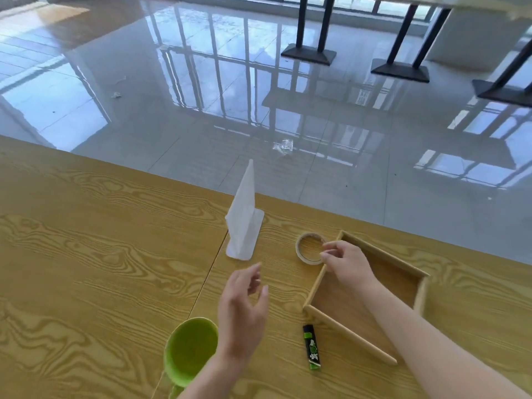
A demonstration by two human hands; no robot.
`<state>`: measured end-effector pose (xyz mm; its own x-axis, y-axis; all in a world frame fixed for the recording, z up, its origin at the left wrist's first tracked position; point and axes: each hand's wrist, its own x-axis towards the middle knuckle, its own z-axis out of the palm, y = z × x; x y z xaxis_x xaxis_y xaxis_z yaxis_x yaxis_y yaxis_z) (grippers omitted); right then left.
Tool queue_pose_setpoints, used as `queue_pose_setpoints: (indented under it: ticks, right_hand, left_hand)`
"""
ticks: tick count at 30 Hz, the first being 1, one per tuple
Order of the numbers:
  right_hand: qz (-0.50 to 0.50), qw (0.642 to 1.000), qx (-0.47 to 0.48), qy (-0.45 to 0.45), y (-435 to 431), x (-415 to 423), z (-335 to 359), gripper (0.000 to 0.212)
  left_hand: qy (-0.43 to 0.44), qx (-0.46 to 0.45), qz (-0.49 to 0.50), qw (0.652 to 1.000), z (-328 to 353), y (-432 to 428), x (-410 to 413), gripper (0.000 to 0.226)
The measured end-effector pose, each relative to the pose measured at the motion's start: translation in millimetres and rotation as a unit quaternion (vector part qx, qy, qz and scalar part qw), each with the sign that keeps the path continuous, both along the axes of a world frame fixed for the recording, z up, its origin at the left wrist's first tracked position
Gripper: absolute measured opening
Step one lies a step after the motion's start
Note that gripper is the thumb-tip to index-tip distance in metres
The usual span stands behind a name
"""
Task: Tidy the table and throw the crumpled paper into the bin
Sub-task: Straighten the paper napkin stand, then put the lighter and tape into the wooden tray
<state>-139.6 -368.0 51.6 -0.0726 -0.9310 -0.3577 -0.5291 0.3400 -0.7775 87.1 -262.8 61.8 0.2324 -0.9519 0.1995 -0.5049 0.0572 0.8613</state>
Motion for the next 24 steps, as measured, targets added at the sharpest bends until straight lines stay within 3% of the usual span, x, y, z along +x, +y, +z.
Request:
queue_pose_setpoints:
  ticks: [5, 10, 13, 18, 24]
  right_hand:
    - [0.027, 0.998, 0.018, 0.057, 45.9, -20.2, -18.7, 0.015]
    - [0.093, 0.989, 0.006, 0.115, 74.7, -17.3, -35.5, 0.02]
    - [0.125, 0.983, 0.001, 0.134, 85.2, -17.2, -42.4, 0.022]
    - [0.154, 0.976, -0.012, 0.152, 91.5, -21.2, -47.0, 0.023]
    - [0.158, 0.976, -0.017, 0.151, 96.3, -25.6, -51.7, 0.022]
  left_hand:
    - [-0.057, 0.174, -0.074, 0.98, -36.0, 39.9, -31.4, 0.048]
    - [-0.182, 0.338, -0.143, 0.912, -56.4, 60.4, -71.8, 0.071]
    - [-0.219, 0.342, -0.144, 0.902, -62.7, 64.2, -87.8, 0.051]
    - [-0.213, 0.312, -0.097, 0.921, -68.9, 58.0, -88.9, 0.022]
    - [-0.187, 0.314, -0.034, 0.93, -72.2, 37.5, -72.7, 0.026]
